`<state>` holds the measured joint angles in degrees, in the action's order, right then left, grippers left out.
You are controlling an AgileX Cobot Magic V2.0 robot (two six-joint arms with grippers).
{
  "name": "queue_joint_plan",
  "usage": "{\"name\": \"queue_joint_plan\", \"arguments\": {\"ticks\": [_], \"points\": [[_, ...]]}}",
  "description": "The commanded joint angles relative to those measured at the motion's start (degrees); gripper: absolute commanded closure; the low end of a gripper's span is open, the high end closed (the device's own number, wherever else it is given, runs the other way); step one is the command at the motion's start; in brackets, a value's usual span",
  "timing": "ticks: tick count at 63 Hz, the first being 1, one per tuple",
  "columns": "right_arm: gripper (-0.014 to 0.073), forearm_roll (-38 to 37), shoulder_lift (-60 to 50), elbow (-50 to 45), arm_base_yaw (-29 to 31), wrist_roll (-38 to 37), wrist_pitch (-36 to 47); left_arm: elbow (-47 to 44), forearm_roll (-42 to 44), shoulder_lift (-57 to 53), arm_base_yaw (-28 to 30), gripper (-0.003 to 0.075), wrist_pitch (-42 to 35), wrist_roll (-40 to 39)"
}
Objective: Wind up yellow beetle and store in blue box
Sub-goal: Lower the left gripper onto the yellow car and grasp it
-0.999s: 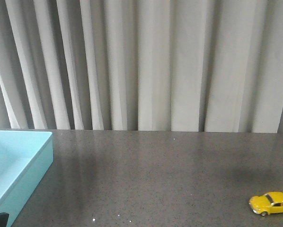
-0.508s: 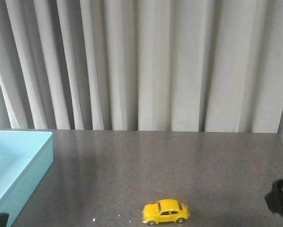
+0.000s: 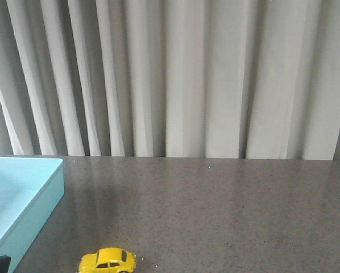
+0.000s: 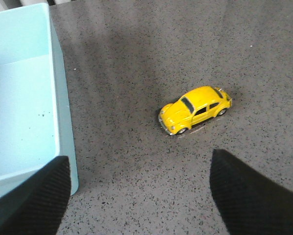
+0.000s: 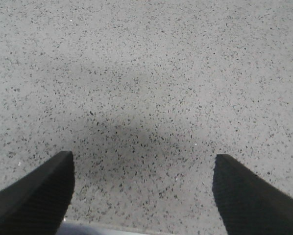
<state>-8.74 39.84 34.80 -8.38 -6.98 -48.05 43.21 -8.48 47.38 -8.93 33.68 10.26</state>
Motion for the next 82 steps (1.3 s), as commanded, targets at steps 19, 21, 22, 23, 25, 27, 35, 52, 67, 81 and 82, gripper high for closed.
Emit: {"name": "queue_joint_plan", "arguments": {"ticks": [19,21,22,23,25,27,35,52,67,81,82], "points": [[0.0033,-1.2,-3.2,-0.6,0.0,-0.2,4.2,1.7,-0.8,-0.2,-0.4,0.0164,-4.4,-0.2],[0.0033,-1.2,-3.2,-0.6,0.0,-0.2,4.2,1.7,-0.8,-0.2,-0.4,0.0164,-4.6,-0.2],[0.0033,-1.2,-3.2,-0.6,0.0,-0.2,4.2,1.7,-0.8,-0.2,-0.4,0.0164,-4.6,-0.2],[0.0033,-1.2,-3.2,-0.6,0.0,-0.2,4.3,1.7,-0.8,-0.2,-0.4,0.0164,-4.6,-0.2],[0.0033,-1.2,-3.2,-0.6,0.0,-0.2,4.3,1.7,-0.8,-0.2,-0.4,0.0164,-4.6,-0.2],[0.0033,-1.2,-3.2,-0.6,0.0,-0.2,4.3,1.7,-1.0,-0.2,-0.4,0.0164,-4.6,-0.3],[0.0033,-1.1,-3.2,-0.6,0.0,-0.2,3.6,1.7,-2.0,-0.2,-0.4,0.0164,-4.4,-0.3],[0.0033,-1.1,-3.2,-0.6,0.0,0.0,3.4,4.9,-2.4,3.5,-0.4,0.0164,-1.6,9.5],[0.0033,-1.1,-3.2,-0.6,0.0,0.0,3.4,16.5,-3.3,15.4,-0.4,0.0164,10.1,27.2],[0.0033,-1.1,-3.2,-0.6,0.0,0.1,3.4,25.6,-8.0,28.8,-0.4,0.0164,14.0,40.2],[0.0033,-1.1,-3.2,-0.6,0.0,0.1,3.4,26.0,-8.3,29.6,-0.4,0.0164,14.0,40.5]]}}
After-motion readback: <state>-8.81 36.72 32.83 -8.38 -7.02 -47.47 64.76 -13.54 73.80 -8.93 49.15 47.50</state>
